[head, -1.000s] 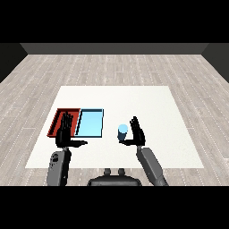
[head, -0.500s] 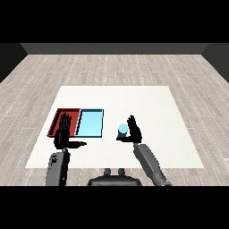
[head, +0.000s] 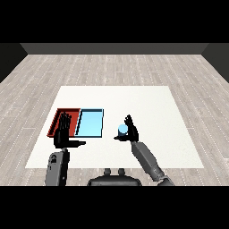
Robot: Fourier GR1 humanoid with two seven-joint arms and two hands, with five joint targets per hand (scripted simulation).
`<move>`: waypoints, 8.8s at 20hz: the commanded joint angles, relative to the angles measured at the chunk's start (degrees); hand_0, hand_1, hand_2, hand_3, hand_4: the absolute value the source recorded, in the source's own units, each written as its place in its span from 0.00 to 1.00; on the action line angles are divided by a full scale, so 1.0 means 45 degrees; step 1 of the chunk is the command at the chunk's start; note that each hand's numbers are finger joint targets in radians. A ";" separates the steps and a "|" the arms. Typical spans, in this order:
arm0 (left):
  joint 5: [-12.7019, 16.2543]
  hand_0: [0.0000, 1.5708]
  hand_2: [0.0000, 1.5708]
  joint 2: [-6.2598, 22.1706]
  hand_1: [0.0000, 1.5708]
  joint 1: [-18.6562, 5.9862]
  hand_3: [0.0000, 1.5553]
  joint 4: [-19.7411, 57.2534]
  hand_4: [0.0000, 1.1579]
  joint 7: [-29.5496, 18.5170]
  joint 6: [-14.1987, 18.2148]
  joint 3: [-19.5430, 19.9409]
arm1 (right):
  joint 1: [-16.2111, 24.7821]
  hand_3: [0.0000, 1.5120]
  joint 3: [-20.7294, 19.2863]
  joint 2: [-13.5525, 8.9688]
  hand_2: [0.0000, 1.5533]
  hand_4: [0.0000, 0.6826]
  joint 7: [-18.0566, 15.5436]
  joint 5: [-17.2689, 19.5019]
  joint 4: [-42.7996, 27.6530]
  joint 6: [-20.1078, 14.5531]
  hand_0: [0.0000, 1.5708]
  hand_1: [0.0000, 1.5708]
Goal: Pick the blue can and put it in the blue box
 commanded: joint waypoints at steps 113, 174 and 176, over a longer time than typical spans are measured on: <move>0.2673 0.00 0.00 -0.0884 0.00 -0.5686 0.00 0.7229 0.41 0.1329 0.5886 -0.7997 | -0.1702 0.92 0.2458 0.0000 0.94 0.87 0.4425 0.4344 -0.5300 -0.4892 0.94 0.94; 0.3279 1.00 0.99 0.2978 1.00 -0.9355 0.95 1.4503 0.87 0.1665 0.8819 -0.7839 | 0.3092 0.00 -0.3296 -0.0792 0.00 0.00 0.2428 0.1145 -0.8357 -0.0365 0.00 0.00; 0.3226 1.00 0.97 0.3060 1.00 -0.9152 0.90 1.5224 0.86 0.2063 0.8300 -0.7839 | 0.2525 0.00 -0.3533 -0.0934 0.00 0.00 0.2310 0.1181 -0.7540 -0.0150 0.00 0.00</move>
